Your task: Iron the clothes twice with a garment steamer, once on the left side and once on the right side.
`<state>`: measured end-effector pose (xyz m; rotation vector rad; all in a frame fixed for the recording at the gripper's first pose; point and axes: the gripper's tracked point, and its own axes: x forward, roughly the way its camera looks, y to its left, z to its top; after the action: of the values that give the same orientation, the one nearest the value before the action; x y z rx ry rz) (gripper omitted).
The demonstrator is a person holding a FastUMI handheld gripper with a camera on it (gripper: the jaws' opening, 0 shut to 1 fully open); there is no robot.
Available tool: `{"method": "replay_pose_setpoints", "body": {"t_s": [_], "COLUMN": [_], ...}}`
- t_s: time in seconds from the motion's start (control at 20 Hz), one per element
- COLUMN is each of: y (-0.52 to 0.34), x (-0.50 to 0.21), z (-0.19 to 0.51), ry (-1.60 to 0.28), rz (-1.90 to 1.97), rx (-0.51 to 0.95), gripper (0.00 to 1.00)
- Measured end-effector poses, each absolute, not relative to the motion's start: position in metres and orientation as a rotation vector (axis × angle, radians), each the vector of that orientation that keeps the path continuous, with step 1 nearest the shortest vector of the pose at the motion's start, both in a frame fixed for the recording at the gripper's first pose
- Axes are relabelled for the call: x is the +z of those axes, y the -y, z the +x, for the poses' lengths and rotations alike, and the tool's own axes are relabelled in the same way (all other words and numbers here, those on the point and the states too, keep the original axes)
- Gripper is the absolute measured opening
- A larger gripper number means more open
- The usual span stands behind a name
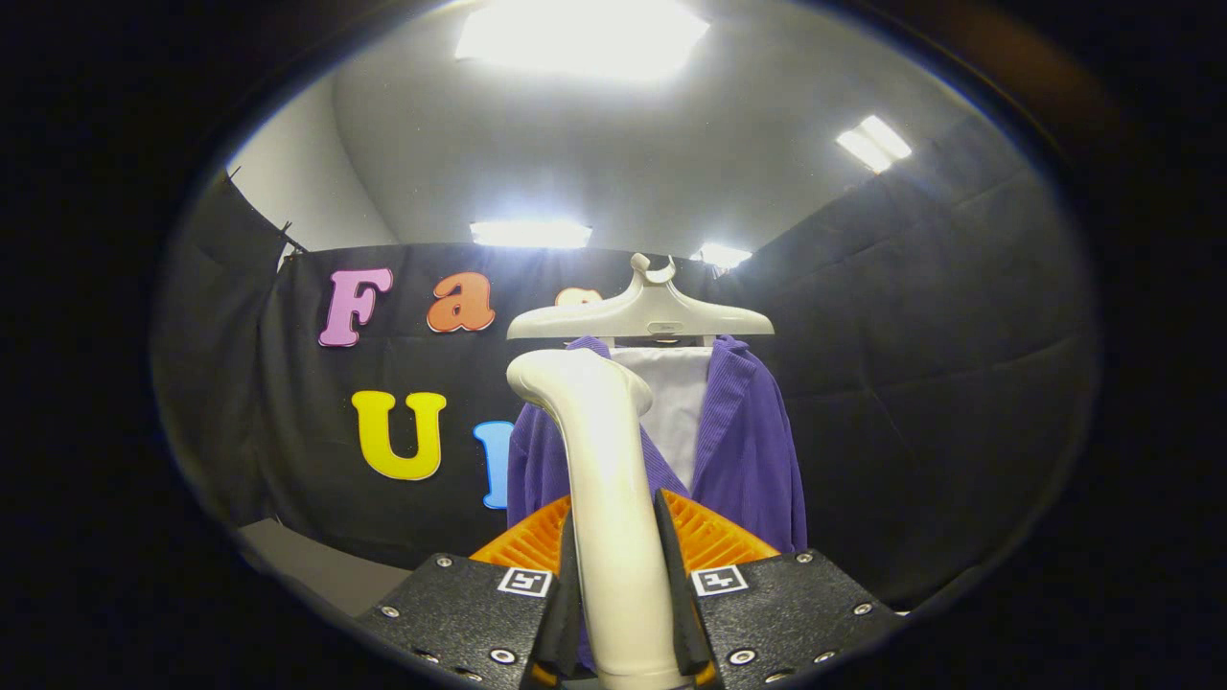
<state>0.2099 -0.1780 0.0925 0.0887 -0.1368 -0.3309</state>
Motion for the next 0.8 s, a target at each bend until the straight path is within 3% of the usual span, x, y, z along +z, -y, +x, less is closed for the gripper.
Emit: {"method": "replay_pose_setpoints", "body": {"t_s": [0.8], "y": [0.185], "x": [0.024], "z": [0.254], "ry": [0.005], "rz": [0.127], "rx": [-0.362], "gripper": [0.38]}}
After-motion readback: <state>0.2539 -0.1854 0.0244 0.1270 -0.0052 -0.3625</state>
